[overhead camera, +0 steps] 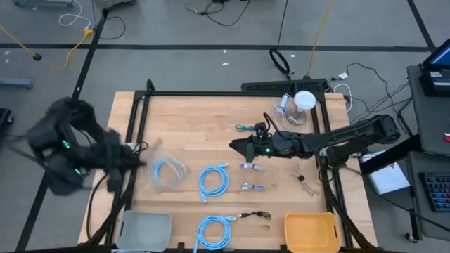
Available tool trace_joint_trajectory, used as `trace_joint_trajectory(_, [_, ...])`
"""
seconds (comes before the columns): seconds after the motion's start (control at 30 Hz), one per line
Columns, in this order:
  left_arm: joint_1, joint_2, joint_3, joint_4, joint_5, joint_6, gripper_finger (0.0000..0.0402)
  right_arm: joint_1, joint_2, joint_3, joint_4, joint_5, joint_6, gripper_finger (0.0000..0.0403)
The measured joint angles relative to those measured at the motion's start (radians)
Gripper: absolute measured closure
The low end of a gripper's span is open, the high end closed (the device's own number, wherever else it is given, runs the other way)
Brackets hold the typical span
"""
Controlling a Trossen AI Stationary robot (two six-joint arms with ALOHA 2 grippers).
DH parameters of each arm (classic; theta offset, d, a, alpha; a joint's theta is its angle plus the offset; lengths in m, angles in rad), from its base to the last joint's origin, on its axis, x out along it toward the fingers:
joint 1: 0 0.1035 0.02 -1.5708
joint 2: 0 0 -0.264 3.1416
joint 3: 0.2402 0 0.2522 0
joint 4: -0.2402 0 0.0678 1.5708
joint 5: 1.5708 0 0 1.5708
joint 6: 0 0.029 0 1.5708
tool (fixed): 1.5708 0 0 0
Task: Pick & Place USB Port
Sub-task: Put the brown HDMI cable into the gray bin
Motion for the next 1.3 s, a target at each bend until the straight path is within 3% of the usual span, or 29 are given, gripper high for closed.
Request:
trace_joint_trajectory(0.1, [0.028, -0.06, 0.006, -0.001, -0.087, 0.184, 0.039, -0.001, 0.0, 0.0, 0.006, 0.02, -0.002, 0.0237])
trace_joint_trajectory(0.23, [0.172, -0.11, 0.003, -0.004, -0.016, 0.51, 0.039, 0.009, 0.0, 0.0, 0.006, 0.021, 0.008, 0.0237])
trace_joint_trajectory(0.53, [0.59, -0.143, -0.011, -0.004, 0.289, 1.071, 0.039, 0.06, 0.0, 0.0, 0.002, 0.1, 0.014, 0.0237])
trace_joint_trajectory(0.63, [0.766, -0.124, -0.084, 0.0, 0.385, 1.225, 0.039, 0.06, 0.0, 0.0, -0.002, 0.102, 0.016, 0.0237])
trace_joint_trajectory(0.73, [0.887, -0.11, -0.219, 0.001, 0.473, 1.253, 0.039, 0.06, 0.0, 0.0, -0.001, 0.103, 0.016, 0.024])
trace_joint_trajectory(0.93, [0.885, -0.113, -0.452, 0.0, 0.324, 1.124, 0.039, 0.076, 0.0, 0.0, -0.001, 0.1, 0.016, 0.0256])
trace_joint_trajectory(1.3, [0.788, -0.003, -0.555, -0.005, 0.398, 1.093, 0.039, 0.1, 0.0, 0.0, -0.009, 0.098, 0.012, 0.0285])
